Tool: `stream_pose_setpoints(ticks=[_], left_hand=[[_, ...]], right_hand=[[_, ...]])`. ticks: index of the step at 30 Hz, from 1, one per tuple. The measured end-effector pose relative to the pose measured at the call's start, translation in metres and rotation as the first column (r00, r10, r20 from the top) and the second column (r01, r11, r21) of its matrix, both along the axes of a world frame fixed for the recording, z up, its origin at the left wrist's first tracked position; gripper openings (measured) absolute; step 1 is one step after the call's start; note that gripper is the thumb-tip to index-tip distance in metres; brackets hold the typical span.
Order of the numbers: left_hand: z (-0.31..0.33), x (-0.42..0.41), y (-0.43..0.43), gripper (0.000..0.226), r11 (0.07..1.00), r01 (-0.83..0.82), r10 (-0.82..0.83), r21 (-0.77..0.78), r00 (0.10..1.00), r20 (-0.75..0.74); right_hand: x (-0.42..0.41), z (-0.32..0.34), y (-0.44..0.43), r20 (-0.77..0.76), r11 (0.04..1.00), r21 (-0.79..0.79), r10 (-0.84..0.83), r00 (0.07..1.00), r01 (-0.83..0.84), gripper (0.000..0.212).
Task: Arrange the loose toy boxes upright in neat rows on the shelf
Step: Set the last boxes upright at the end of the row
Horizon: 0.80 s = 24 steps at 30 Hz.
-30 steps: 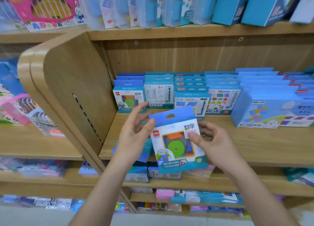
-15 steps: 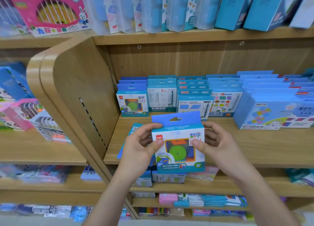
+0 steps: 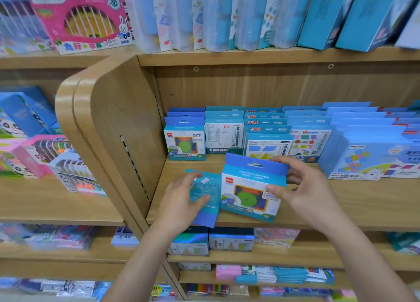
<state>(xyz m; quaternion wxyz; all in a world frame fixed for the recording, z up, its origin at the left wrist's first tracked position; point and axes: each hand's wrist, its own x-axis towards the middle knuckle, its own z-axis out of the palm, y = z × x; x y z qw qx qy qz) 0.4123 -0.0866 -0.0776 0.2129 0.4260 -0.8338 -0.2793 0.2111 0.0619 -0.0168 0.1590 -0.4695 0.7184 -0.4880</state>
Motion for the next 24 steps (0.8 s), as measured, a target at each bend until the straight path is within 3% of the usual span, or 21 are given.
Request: stream_pose_setpoints(ticks=[1, 3, 9, 11, 14, 18, 21, 24], left_hand=[[-0.009, 0.001, -0.005, 0.057, 0.999, 0.006, 0.002, -0.048, 0.985, 0.173], [-0.019, -0.003, -0.006, 0.063, 1.000, -0.013, 0.011, 0.004, 0.951, 0.310], [-0.025, -0.025, 0.010, 0.064, 0.999, 0.048, -0.038, -0.021, 0.944, 0.329], [-0.025, -0.029, 0.014, 0.067, 0.999, 0.045, -0.036, -0.029, 0.966, 0.254], [-0.013, -0.025, 0.005, 0.066, 0.984, -0.110, 0.110, -0.141, 0.994, -0.010], [0.020, -0.018, -0.023, 0.073, 0.937, -0.299, 0.228, -0.180, 0.914, -0.335], [0.034, -0.021, -0.047, 0.080, 0.925, -0.339, 0.255, -0.171, 0.888, -0.382], [0.032, -0.025, -0.067, 0.077, 0.925, -0.340, 0.288, -0.168, 0.918, -0.274]], right_hand=[[-0.002, 0.003, 0.001, -0.007, 1.000, -0.010, -0.026, 1.000, 0.026, 0.052], [-0.007, 0.010, 0.000, 0.005, 0.998, -0.024, -0.057, 0.998, 0.057, 0.049], [-0.017, 0.031, -0.031, 0.010, 0.996, -0.091, 0.003, 1.000, -0.002, 0.045], [-0.016, 0.037, -0.050, -0.004, 0.991, -0.128, 0.045, 0.999, -0.045, 0.047], [-0.015, 0.041, -0.084, -0.036, 0.983, -0.132, 0.121, 0.992, -0.125, 0.047], [-0.006, 0.035, -0.133, -0.068, 0.971, -0.095, 0.216, 0.974, -0.221, 0.043], [0.003, 0.020, -0.167, -0.103, 0.965, -0.058, 0.249, 0.963, -0.256, 0.041], [0.008, 0.001, -0.193, -0.112, 0.967, -0.022, 0.249, 0.962, -0.253, 0.044]])
